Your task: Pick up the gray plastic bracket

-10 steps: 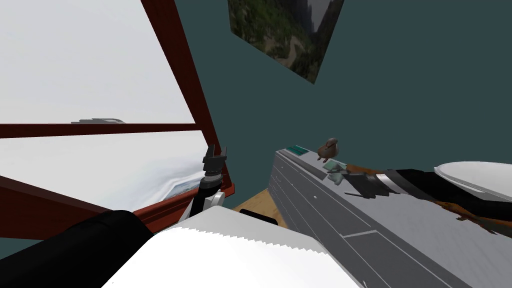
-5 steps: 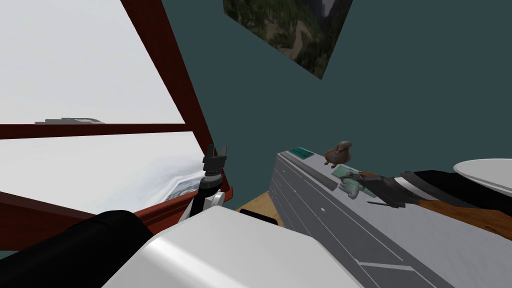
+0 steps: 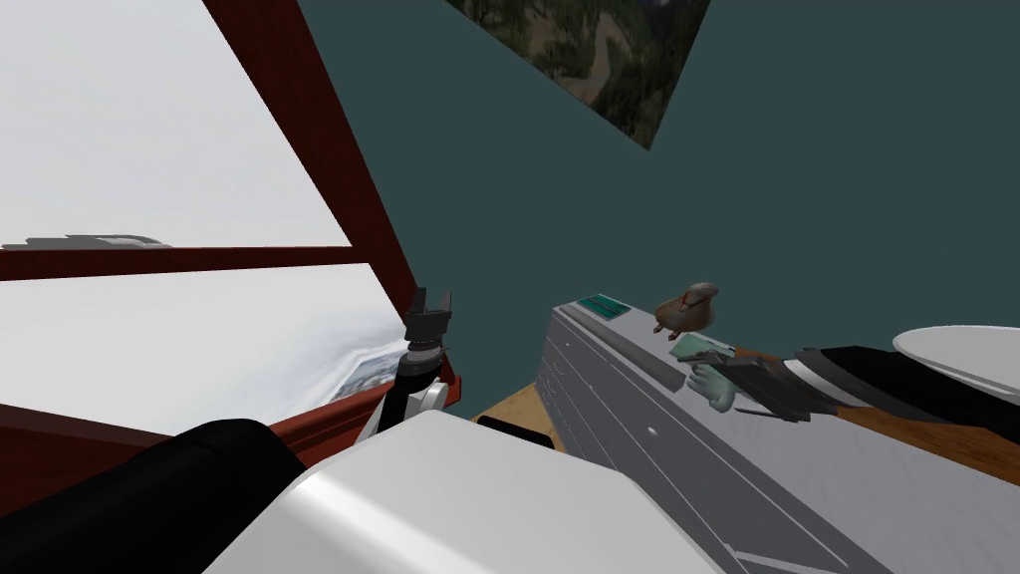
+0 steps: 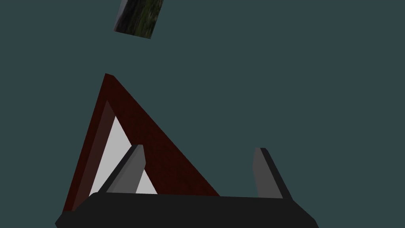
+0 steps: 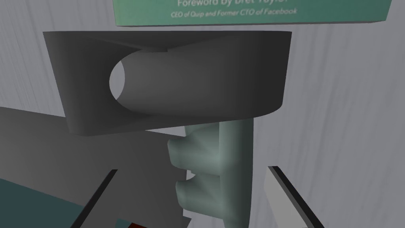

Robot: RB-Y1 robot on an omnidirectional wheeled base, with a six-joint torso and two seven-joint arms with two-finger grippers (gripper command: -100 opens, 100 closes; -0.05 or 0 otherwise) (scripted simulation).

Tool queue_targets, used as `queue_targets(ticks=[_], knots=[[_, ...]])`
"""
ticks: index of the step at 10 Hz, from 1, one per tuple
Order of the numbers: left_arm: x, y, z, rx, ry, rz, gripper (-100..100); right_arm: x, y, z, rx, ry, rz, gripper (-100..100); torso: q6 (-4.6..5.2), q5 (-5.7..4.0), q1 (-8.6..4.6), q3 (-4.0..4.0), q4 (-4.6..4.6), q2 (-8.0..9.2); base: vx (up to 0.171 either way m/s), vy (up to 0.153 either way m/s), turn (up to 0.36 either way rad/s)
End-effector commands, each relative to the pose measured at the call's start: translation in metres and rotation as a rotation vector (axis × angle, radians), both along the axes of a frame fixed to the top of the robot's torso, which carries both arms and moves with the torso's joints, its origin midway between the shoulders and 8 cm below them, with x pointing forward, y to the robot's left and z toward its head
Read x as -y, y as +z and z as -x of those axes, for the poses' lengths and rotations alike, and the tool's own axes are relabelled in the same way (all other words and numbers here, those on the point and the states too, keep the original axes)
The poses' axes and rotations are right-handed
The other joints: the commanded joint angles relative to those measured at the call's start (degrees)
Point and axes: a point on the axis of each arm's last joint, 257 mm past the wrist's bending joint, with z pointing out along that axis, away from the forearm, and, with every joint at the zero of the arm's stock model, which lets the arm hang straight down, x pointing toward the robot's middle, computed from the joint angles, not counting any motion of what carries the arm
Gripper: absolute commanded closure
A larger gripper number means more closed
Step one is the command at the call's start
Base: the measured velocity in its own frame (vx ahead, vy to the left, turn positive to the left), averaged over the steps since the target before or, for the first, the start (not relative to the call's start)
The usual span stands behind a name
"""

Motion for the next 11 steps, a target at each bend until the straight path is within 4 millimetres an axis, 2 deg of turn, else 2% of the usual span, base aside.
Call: queue_targets(ticks=[1,2,6,7,8,10,11], knots=[[0.0,0.0,0.0,0.0,0.0,0.0,0,0.0,0.0,0.0,0.0,0.0,0.0,-100,0.0,0.0,0.0,0.0,0.0,0.0,0.014,0.008,-0.001],[0.0,0.0,0.0,0.0,0.0,0.0,0,0.0,-0.001,0.0,0.002,0.0,0.001,100,0.0,0.01,-0.01,0.03,0.02,0.05,0.001,0.0,-0.02],[0.0,0.0,0.0,0.0,0.0,0.0,0,0.001,-0.002,0.001,-0.003,-0.001,0.002,100,-0.13,0.03,0.06,0.03,0.04,0.04,0.0,0.0,0.0],[0.0,0.0,0.0,0.0,0.0,0.0,0,0.001,-0.002,0.001,-0.003,-0.001,0.001,0,-0.12,0.04,0.07,0.03,0.04,0.03,0.0,0.0,0.0],[0.0,0.0,0.0,0.0,0.0,0.0,0,0.0,0.014,-0.001,0.0,0.001,0.0,100,-0.13,0.04,0.07,0.03,0.04,0.03,-0.026,-0.008,0.003],[0.0,0.0,0.0,0.0,0.0,0.0,0,0.0,0.011,-0.001,0.0,0.001,0.001,100,-0.12,0.07,0.07,0.12,0.09,0.17,-0.021,-0.011,0.005],[0.0,0.0,0.0,0.0,0.0,0.0,0,0.0,0.012,-0.001,0.0,0.001,0.001,0,-0.12,0.05,0.07,0.1,0.08,0.13,0.0,0.0,0.0]])
